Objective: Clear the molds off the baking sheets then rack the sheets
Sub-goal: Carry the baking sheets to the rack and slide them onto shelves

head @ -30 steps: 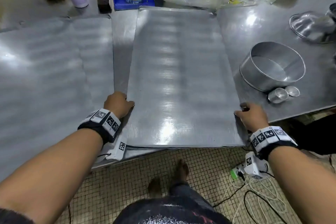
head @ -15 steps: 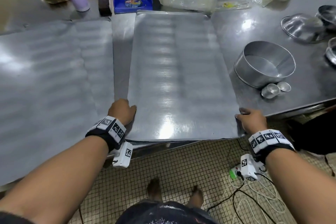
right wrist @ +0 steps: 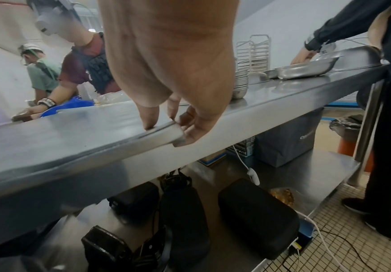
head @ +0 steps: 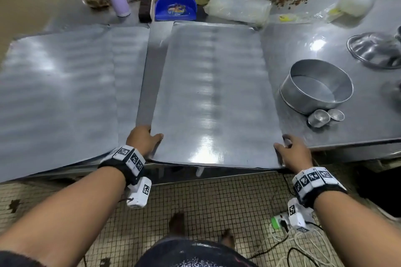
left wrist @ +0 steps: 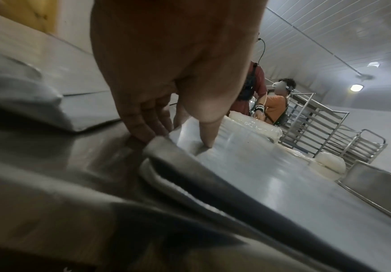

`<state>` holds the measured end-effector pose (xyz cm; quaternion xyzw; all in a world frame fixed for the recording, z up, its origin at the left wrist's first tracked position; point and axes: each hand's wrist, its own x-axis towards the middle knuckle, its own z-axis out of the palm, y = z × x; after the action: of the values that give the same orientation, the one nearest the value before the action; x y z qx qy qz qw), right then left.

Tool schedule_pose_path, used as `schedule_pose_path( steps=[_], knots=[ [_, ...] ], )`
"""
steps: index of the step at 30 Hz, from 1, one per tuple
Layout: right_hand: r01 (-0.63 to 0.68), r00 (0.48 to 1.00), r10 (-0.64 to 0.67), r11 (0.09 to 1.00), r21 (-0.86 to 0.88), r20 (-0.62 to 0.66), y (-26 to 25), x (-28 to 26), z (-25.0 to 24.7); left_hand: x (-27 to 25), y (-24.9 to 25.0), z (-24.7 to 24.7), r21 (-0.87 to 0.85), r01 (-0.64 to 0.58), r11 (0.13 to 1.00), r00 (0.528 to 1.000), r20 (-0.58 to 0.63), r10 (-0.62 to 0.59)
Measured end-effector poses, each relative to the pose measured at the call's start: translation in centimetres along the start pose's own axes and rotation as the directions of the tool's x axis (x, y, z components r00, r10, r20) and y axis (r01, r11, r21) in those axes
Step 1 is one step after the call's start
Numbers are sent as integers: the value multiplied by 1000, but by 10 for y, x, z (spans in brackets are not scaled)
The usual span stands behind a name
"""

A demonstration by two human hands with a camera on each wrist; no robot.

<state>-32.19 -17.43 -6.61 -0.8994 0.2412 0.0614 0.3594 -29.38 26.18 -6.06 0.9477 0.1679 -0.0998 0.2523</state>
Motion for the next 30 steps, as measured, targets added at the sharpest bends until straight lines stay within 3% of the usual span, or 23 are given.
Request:
schedule_pose_path(
  steps=[9,22,26,30],
  knots=[
    [55,998,-54,998,-29,39,13,7,-5,-49,1,17,-179,176,968,973,-121,-199],
    [101,989,-110,990,98,98,46,9,-15,-84,-11,38,-370,128,920,977,-112,-181],
    [90,980,-113,985,145,163,60,14,-16,-93,-18,42,-428,148,892,974,-95,-207],
    [-4,957,-71,967,256,282,67,12,-20,-105,-25,40,-550,129,825,982,-45,-183]
  ],
)
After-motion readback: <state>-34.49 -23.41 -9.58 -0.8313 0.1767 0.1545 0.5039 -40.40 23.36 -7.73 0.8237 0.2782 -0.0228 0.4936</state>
